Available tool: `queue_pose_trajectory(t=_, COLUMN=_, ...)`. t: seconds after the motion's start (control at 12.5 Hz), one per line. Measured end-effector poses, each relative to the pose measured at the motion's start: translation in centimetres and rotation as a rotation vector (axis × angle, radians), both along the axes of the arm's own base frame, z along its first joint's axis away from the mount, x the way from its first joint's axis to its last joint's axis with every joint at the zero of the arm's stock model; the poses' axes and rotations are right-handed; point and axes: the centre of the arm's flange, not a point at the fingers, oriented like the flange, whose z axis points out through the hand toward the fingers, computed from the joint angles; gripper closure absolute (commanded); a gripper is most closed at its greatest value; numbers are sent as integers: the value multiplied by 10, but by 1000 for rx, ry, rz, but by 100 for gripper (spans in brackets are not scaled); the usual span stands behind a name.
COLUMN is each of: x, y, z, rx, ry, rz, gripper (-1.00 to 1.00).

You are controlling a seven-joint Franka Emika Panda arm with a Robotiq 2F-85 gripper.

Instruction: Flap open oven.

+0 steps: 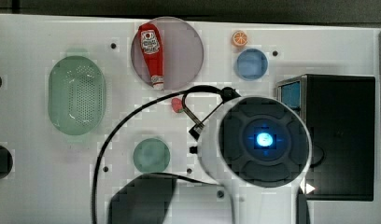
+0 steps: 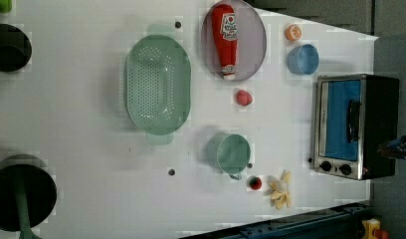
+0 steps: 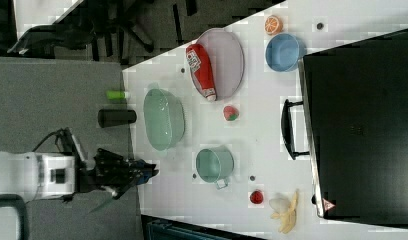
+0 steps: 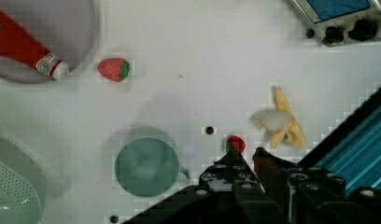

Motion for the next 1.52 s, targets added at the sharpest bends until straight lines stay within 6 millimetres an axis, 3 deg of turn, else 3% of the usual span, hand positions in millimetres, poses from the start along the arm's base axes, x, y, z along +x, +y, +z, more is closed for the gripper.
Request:
queue_pose_trajectory(t=0.32, x=3, y=-41, z=-41, rx=11, ry=-37, rz=170, gripper=65)
queue_pose_trajectory(t=0.88, x=14, y=-144, z=-112, rx=-66, ry=-150, rz=462, gripper=65)
queue_pose_trajectory(t=1.12, x=16, y=-181, z=-153, rx=-75, ry=-118, rz=513, gripper=65)
queue_pose_trajectory(t=1.36, x=15, y=-208, z=-189, rx=-105, ry=-96, rz=530, gripper=65)
queue_pose_trajectory(t=1.52, x=18, y=-214, z=-209, rx=-109, ry=-80, rz=532, gripper=65)
